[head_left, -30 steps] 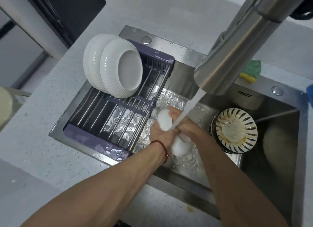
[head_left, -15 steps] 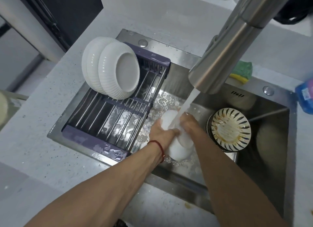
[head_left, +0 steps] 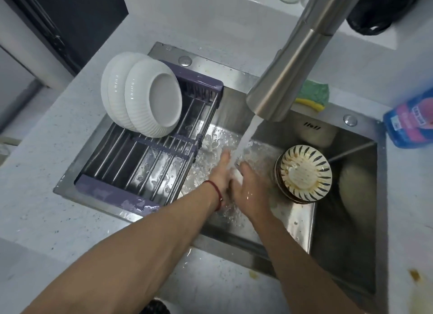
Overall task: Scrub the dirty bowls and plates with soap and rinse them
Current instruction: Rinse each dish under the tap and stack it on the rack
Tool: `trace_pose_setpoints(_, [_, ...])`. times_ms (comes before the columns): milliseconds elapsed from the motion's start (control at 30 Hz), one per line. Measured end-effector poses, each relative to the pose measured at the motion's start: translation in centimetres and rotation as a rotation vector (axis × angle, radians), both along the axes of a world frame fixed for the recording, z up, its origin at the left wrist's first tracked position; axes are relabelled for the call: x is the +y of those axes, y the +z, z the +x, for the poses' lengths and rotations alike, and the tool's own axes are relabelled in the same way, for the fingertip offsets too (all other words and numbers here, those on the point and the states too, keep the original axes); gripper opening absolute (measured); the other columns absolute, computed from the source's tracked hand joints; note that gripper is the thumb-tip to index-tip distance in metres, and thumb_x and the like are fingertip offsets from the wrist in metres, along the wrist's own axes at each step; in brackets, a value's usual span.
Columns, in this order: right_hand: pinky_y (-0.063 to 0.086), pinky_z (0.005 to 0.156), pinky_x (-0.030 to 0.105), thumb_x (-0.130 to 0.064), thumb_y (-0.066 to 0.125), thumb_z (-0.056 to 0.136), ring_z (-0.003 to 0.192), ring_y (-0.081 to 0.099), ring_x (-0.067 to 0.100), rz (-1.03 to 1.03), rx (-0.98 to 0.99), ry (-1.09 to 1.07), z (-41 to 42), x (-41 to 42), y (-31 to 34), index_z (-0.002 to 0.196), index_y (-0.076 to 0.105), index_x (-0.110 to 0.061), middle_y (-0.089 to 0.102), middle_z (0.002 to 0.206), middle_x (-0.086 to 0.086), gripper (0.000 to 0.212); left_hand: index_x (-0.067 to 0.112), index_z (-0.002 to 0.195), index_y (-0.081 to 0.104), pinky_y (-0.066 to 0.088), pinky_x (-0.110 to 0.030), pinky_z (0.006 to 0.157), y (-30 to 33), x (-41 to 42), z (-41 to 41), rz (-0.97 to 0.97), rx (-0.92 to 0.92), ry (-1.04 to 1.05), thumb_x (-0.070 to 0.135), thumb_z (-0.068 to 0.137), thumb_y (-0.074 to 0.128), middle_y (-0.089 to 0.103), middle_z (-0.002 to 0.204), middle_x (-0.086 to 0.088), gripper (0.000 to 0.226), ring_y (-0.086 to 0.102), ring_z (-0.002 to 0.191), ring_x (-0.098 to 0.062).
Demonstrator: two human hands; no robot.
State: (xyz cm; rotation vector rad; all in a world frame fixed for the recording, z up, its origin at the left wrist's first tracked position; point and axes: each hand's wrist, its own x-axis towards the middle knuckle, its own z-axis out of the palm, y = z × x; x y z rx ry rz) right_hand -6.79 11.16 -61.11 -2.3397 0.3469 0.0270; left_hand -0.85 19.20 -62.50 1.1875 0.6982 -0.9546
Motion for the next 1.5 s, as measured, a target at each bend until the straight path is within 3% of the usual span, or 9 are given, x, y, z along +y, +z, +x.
trace_pose_setpoints(267, [0.052,0.086,0.041,-0.055,0.034,0.105,0.100,0.063,0.019,-0.111,0.232,0.428,-2.0,-4.6,-2.6,0.131,0.053,-0.014,0.066,0.118,0.003,0.051,0.015,0.119,0.059,0.061,-0.057,0.088,-3.8,3.4,1.7,0.311,-0.108,-0.019,0.056,0.105,0.043,0.071,0.115,-0.016,0.046,0.073,0.101,-0.037])
trace_pose_setpoints(433, [-0.005,0.127,0.051,-0.049,0.020,0.109,0.156,-0.017,0.027,-0.345,0.402,0.444,3.2,-2.8,-6.9,0.163,-0.006,-0.020,-0.018,0.169,0.005,0.066,0.021,0.120,0.068,0.059,-0.058,0.094,-6.4,2.5,0.4,0.161,-0.090,-0.060,0.058,0.103,0.040,0.077,0.110,-0.013,0.050,0.074,0.108,-0.036])
trace_pose_setpoints(600, [0.034,0.119,0.054,-0.033,0.032,0.111,0.125,0.051,0.002,0.022,0.260,0.607,0.4,-0.9,-4.2,0.128,0.058,-0.029,0.057,0.141,0.007,0.032,0.018,0.124,0.058,0.060,-0.047,0.095,-4.8,3.0,0.8,0.071,0.006,0.100,0.061,0.105,0.034,0.077,0.097,-0.014,0.053,0.076,0.096,-0.032])
trace_pose_setpoints(800, [-0.005,0.127,0.045,-0.063,0.004,0.101,0.153,-0.027,0.026,-0.496,0.403,0.446,0.2,-5.6,-5.2,0.161,-0.016,-0.015,-0.028,0.165,0.010,0.079,0.031,0.131,0.060,0.055,-0.036,0.094,-4.5,2.1,0.1,0.220,-0.146,-0.034,0.080,0.090,0.029,0.067,0.130,-0.001,0.071,0.068,0.106,-0.020])
trace_pose_setpoints(1000, [0.020,0.125,0.054,-0.045,0.025,0.109,0.151,0.023,0.028,-0.296,0.272,0.732,2.7,-1.4,-5.0,0.157,0.025,-0.021,0.031,0.160,0.006,0.053,0.028,0.122,0.069,0.047,-0.056,0.111,-7.6,3.0,0.3,0.149,-0.013,0.067,0.074,0.093,0.040,0.077,0.113,-0.016,0.061,0.067,0.122,-0.040])
trace_pose_setpoints(1100, [0.000,0.129,0.044,-0.053,0.010,0.109,0.158,-0.009,0.023,-0.482,0.173,0.963,-0.5,-6.1,-3.9,0.164,0.008,-0.023,0.002,0.172,0.002,0.063,0.033,0.133,0.062,0.053,-0.060,0.102,-6.7,3.3,0.7,0.200,-0.001,0.074,0.077,0.090,0.038,0.075,0.119,-0.013,0.066,0.067,0.117,-0.047])
trace_pose_setpoints(1200, [0.002,0.129,0.047,-0.062,0.001,0.103,0.155,-0.022,0.026,-0.621,0.294,0.693,0.7,-7.6,-4.6,0.162,-0.010,-0.017,-0.021,0.167,0.008,0.075,0.033,0.139,0.058,0.060,-0.059,0.091,-6.2,2.6,-0.4,0.186,0.011,0.147,0.079,0.086,0.039,0.071,0.128,-0.011,0.073,0.072,0.108,-0.042])
trace_pose_setpoints(1400, [0.013,0.128,0.047,-0.052,0.022,0.109,0.154,0.023,0.019,-0.282,0.201,0.895,2.8,-2.4,-3.7,0.159,0.025,-0.025,0.029,0.165,0.001,0.057,0.009,0.128,0.064,0.065,-0.036,0.078,-2.9,3.0,1.0,0.203,0.019,0.139,0.063,0.104,0.032,0.077,0.106,-0.018,0.067,0.078,0.081,-0.022])
trace_pose_setpoints(1500, [0.006,0.129,0.041,-0.055,0.013,0.108,0.158,0.006,0.018,-0.421,0.135,1.092,-0.2,-7.4,-3.0,0.163,0.019,-0.024,0.015,0.171,-0.002,0.063,0.018,0.152,0.047,0.053,-0.042,0.105,-2.1,3.8,1.4,0.371,-0.038,0.008,0.068,0.103,0.029,0.058,0.146,-0.014,0.073,0.063,0.124,-0.029])
